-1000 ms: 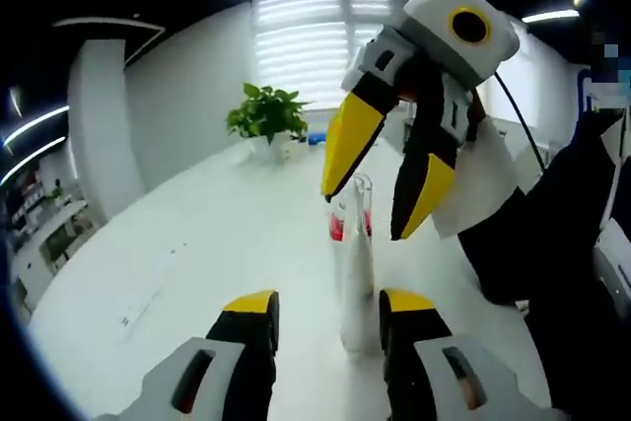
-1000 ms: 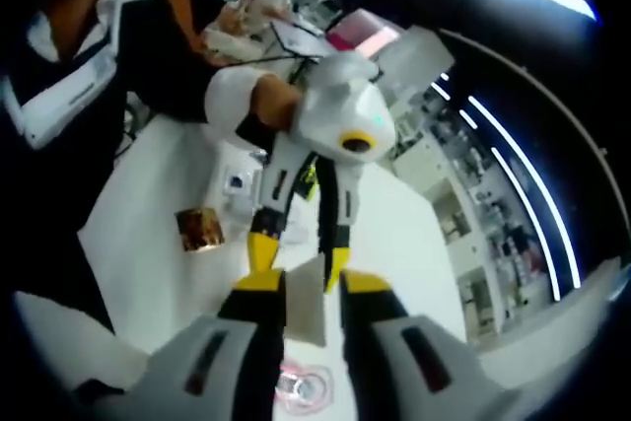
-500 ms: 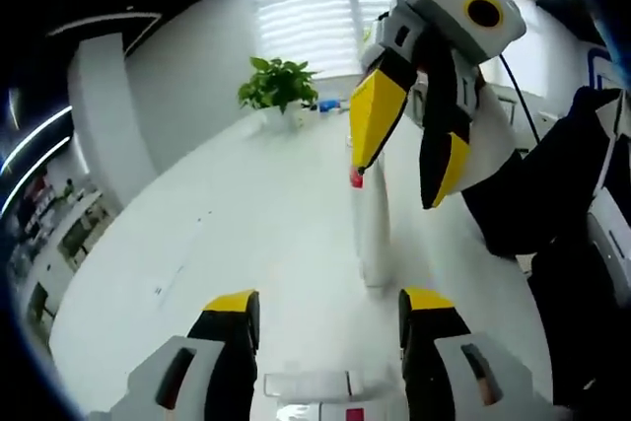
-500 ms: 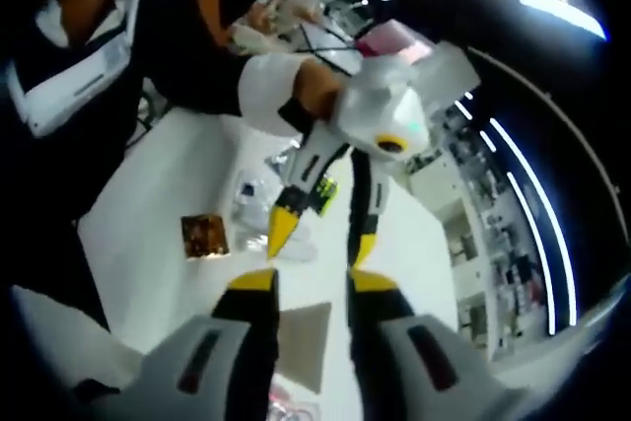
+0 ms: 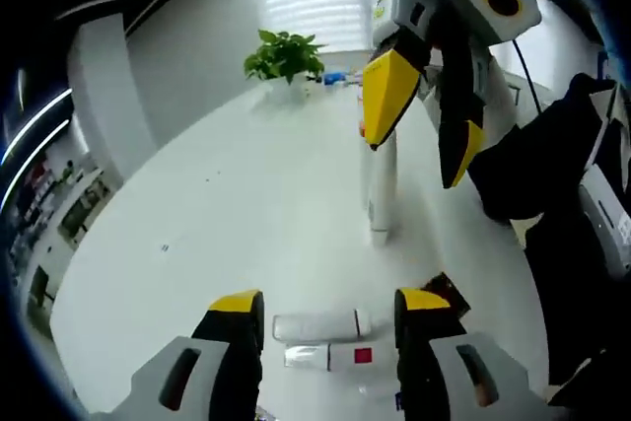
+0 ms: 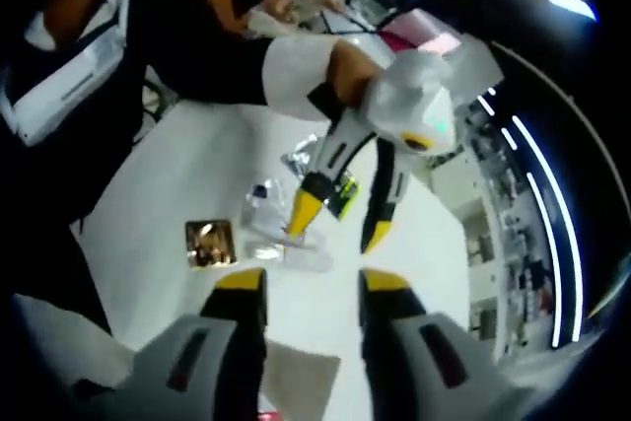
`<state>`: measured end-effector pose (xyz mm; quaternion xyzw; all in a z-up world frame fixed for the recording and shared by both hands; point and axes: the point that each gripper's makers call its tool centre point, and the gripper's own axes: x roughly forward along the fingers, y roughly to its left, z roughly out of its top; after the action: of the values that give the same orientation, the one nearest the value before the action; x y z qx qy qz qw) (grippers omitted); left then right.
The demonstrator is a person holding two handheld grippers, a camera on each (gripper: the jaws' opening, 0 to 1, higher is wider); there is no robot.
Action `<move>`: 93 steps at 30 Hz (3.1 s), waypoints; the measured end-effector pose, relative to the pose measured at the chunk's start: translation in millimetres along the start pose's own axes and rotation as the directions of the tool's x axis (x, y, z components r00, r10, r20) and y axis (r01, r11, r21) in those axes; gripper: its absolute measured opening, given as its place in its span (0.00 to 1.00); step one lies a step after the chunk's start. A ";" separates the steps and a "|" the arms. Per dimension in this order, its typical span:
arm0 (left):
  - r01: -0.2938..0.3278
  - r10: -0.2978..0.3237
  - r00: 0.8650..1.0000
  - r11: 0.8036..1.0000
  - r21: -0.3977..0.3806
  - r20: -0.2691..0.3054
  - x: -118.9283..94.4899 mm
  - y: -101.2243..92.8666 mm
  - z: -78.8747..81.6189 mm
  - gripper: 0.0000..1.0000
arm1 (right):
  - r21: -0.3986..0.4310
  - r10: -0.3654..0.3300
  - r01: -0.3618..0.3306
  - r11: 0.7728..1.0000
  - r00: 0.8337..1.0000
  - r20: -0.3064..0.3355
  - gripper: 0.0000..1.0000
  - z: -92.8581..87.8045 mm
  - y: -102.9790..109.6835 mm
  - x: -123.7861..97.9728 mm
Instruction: Arrange the skincare products in the storage area until every visible bottle or jar stands upright without overlapping.
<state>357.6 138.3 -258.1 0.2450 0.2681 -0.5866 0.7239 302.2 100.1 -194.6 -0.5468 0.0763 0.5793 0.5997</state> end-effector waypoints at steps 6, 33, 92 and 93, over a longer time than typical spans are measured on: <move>-0.002 0.000 1.000 0.999 -0.040 -0.031 -2.2 8.4 -19.6 0.39 | -0.055 0.068 -0.069 0.996 0.998 -0.019 0.33 13.2 12.1 11.9; 0.034 -0.040 0.977 0.999 -0.034 -0.208 9.5 13.9 -64.6 0.27 | 0.032 0.255 -0.254 0.967 0.942 -0.218 0.16 -10.8 28.4 67.8; 0.073 -0.060 0.972 0.996 0.049 -0.226 19.7 24.9 -89.4 0.29 | 0.172 0.355 -0.318 0.932 0.896 -0.268 0.20 -33.3 32.5 153.5; 0.072 -0.059 0.972 0.996 0.051 -0.226 19.6 25.3 -89.3 0.30 | 0.173 0.359 -0.322 0.931 0.894 -0.267 0.20 -34.0 33.6 153.9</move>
<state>376.8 188.8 -336.1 0.3217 0.3385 -0.5865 0.6617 343.3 159.8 -338.5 -0.5664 0.2954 0.5817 0.5035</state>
